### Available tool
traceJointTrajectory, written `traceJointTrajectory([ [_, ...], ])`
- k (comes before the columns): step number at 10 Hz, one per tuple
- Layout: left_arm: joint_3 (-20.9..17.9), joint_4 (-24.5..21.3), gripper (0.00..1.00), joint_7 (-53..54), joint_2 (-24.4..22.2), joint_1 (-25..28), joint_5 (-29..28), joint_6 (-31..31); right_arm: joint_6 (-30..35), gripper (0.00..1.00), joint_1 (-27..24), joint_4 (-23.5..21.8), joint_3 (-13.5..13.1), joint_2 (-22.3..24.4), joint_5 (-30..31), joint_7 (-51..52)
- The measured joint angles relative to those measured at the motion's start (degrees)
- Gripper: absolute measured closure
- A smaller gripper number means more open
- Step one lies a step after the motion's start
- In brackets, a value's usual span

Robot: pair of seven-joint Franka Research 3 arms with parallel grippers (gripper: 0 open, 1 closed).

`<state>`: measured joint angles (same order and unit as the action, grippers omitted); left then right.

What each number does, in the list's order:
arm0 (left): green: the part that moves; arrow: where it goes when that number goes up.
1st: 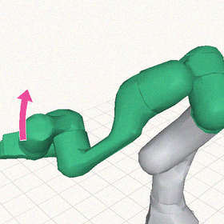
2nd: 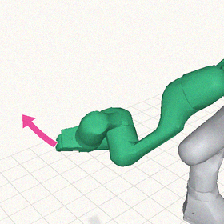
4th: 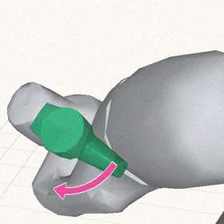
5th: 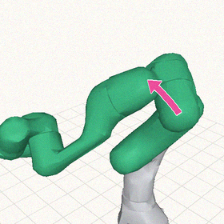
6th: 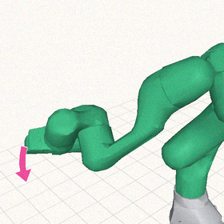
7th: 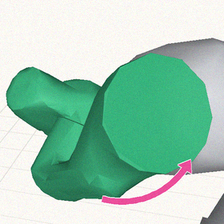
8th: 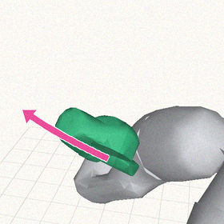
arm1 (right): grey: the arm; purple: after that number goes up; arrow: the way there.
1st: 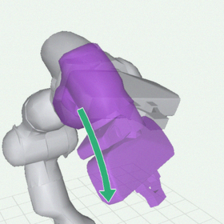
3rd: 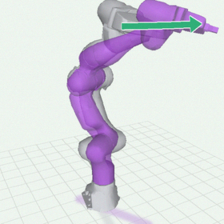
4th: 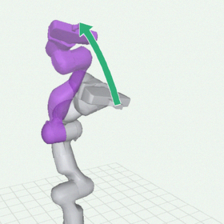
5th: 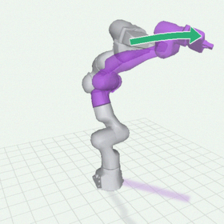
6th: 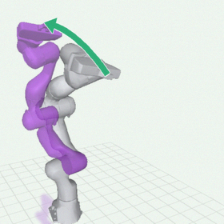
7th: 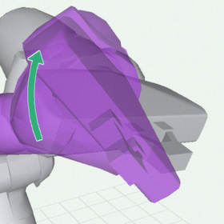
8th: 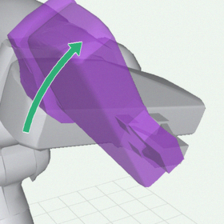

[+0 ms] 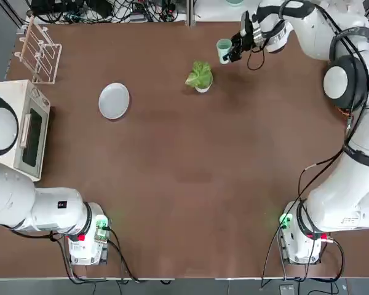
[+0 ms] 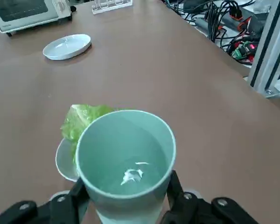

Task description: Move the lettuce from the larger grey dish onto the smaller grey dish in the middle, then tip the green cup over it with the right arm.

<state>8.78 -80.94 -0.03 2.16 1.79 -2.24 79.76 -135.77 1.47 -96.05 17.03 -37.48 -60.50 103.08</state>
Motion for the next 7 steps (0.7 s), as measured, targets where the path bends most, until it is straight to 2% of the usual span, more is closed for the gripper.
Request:
traceJointTrajectory([
  [3,-0.23,0.0,0.0,0.0,0.0,0.07,0.0,-0.01,0.02,0.31,2.27,-3.26,-2.2,3.79,0.08,-6.36],
  [5,-0.22,0.0,0.0,0.0,0.0,0.07,0.0,-0.01,0.26,0.31,7.71,-5.32,-8.24,5.22,0.08,-8.17],
  [7,-0.17,0.0,0.0,0.0,0.0,0.06,0.0,-0.01,0.3,0.31,12.84,-6.98,-12.27,5.67,0.08,-10.21],
])
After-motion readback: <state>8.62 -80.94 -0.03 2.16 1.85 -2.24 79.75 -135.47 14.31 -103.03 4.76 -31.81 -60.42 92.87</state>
